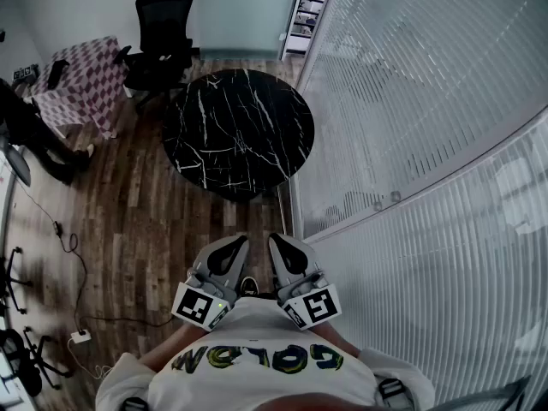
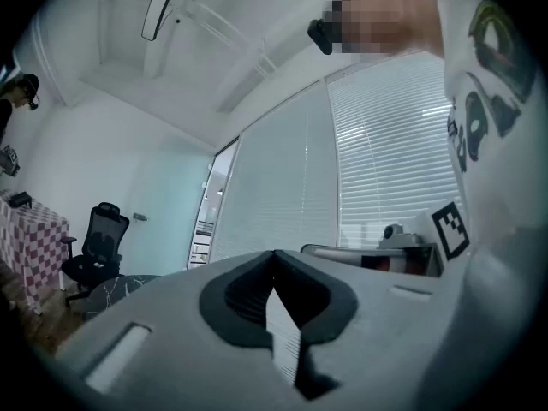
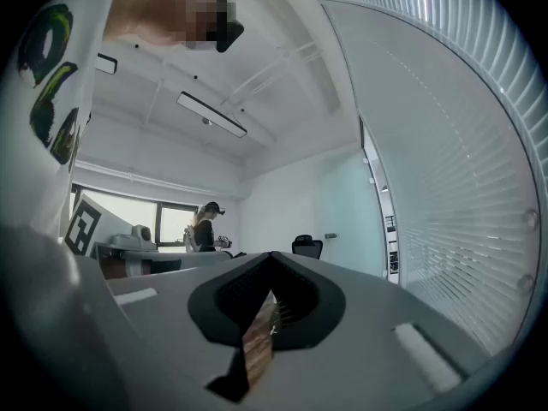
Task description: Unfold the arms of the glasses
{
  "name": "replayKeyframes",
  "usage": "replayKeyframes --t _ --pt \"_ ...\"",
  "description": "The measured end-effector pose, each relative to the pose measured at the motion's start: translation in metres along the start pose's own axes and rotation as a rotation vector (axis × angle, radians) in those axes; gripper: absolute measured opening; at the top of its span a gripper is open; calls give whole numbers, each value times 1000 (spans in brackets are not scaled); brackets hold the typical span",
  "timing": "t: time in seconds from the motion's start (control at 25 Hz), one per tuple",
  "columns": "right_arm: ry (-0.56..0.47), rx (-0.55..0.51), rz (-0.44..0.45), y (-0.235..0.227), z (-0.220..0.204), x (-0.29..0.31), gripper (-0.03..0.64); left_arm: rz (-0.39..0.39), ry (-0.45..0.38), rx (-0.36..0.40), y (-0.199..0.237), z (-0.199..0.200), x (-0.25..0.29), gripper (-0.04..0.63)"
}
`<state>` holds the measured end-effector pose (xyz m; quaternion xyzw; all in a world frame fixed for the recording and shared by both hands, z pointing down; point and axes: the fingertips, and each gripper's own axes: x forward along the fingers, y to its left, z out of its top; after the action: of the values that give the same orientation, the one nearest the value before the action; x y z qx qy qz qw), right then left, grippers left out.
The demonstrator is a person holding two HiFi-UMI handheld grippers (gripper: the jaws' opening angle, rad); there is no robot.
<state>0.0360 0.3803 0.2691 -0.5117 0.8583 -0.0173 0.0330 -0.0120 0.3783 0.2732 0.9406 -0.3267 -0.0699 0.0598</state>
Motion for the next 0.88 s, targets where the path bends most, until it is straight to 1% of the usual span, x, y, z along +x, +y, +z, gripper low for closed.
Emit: replayKeyframes --t 0.16,0.28,0.56,0.88 --pt "5 17 -13 -9 -2 -3 2 -2 28 7 -3 -7 4 5" --pt "-29 52 -22 -18 3 -6 2 1 33 8 -4 -9 9 5" --pt "-28 35 -19 -30 7 -16 2 7 44 -1 -15 -15 21 5" --pt "2 34 -18 -47 -5 -19 2 31 47 -29 -18 -26 34 5"
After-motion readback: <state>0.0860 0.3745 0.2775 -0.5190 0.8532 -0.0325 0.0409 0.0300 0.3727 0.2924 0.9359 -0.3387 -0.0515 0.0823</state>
